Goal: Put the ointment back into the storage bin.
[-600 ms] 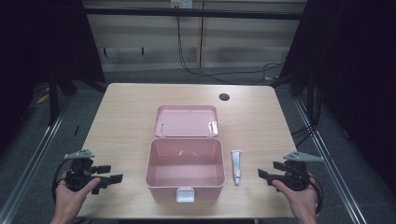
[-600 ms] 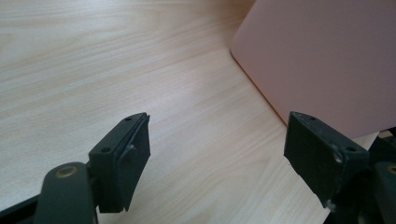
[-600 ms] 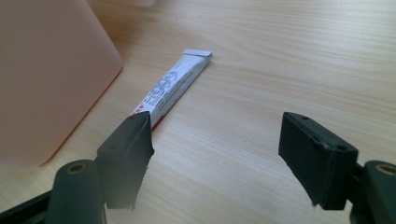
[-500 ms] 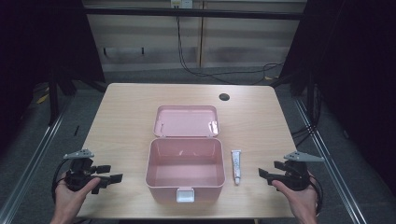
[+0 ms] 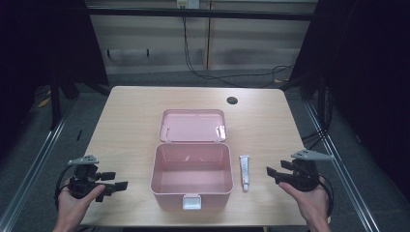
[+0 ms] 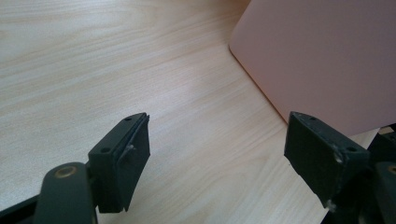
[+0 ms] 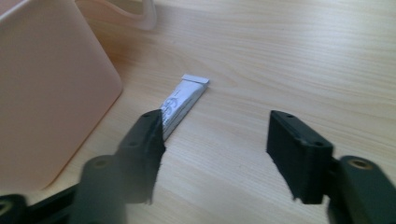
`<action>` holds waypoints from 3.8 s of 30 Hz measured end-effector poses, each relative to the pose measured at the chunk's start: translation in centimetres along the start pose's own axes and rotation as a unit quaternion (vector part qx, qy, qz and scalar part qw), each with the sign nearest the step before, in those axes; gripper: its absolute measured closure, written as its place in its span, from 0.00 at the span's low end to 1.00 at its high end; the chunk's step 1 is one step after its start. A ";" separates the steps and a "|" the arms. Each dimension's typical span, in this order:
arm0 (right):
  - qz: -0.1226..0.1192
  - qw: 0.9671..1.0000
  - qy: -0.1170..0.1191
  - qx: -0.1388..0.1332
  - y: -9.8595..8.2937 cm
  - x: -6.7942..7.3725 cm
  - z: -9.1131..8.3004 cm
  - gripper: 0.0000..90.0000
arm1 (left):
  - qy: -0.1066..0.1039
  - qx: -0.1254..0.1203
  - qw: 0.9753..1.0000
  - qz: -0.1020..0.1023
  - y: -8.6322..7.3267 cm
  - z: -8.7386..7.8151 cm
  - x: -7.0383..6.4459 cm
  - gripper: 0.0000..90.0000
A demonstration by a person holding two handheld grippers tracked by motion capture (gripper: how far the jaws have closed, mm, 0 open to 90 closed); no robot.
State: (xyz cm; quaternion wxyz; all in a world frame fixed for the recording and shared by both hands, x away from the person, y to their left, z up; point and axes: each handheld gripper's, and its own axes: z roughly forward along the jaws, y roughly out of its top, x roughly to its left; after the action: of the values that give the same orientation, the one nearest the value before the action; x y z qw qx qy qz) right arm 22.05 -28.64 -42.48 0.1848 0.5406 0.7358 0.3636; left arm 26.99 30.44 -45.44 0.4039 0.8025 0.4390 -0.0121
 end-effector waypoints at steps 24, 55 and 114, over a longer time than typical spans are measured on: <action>0.001 0.982 0.017 0.190 5.8 2.4 4.2 0.50 | 0.006 0.008 1.000 0.002 0.0 0.2 -0.1 0.25; 0.037 0.938 0.000 0.346 5.9 4.8 10.8 0.64 | 0.008 0.019 1.000 0.004 0.0 0.4 -0.1 0.26; -0.064 0.937 0.040 0.342 5.2 3.0 8.9 0.80 | 0.008 0.016 1.000 0.001 0.0 0.3 -0.1 0.26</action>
State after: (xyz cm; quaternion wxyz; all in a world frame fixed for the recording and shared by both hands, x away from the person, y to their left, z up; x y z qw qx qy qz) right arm 30.36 -22.06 -44.30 -0.0179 0.5075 0.8558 0.0984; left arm 27.06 30.16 -45.62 0.3872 0.8095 0.4412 -0.0128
